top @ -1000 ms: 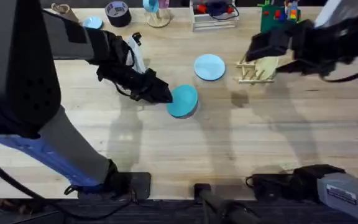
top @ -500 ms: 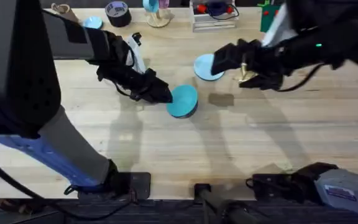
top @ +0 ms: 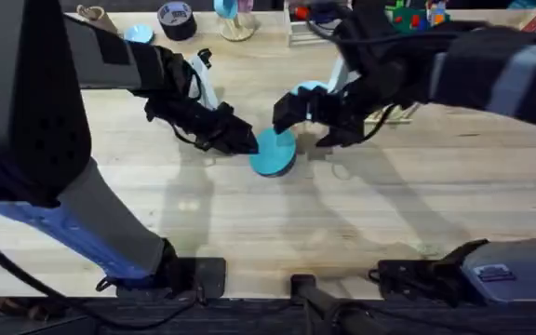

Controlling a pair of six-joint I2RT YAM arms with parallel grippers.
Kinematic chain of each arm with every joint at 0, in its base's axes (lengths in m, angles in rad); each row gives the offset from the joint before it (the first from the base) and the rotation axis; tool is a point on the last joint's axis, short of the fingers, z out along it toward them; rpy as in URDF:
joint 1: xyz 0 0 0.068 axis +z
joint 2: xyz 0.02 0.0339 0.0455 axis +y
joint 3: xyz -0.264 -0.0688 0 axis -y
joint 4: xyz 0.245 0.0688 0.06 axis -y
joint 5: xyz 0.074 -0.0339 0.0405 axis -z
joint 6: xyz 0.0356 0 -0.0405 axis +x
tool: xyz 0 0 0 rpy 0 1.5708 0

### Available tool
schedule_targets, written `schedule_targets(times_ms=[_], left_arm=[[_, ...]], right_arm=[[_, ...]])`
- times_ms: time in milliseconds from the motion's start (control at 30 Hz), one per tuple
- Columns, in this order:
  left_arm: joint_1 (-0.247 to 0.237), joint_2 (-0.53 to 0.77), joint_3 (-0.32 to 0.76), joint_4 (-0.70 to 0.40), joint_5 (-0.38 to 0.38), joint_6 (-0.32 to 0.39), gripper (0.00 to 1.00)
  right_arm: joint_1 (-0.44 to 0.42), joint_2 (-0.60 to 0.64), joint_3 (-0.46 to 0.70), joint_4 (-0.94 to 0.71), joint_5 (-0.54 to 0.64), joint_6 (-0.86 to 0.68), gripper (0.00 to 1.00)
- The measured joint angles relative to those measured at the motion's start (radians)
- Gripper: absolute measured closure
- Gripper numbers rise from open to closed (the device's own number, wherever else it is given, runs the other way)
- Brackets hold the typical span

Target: Pick up the plates from the table one by one and place each into a slot on the dish rack.

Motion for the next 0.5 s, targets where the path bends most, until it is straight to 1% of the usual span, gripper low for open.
schedule_targets(times_ms=[233,500], left_arm=[[0.000,0.000,0.000,0.002,0.000,0.000,0.957],[0.000,0.000,0.000,0.002,0.000,0.000,0.958]], right_arm=[[0.053,0.091,0.000,0.024,-0.009,0.040,0.007],[0.070,0.093,-0.001,0.084,-0.009,0.059,0.007]])
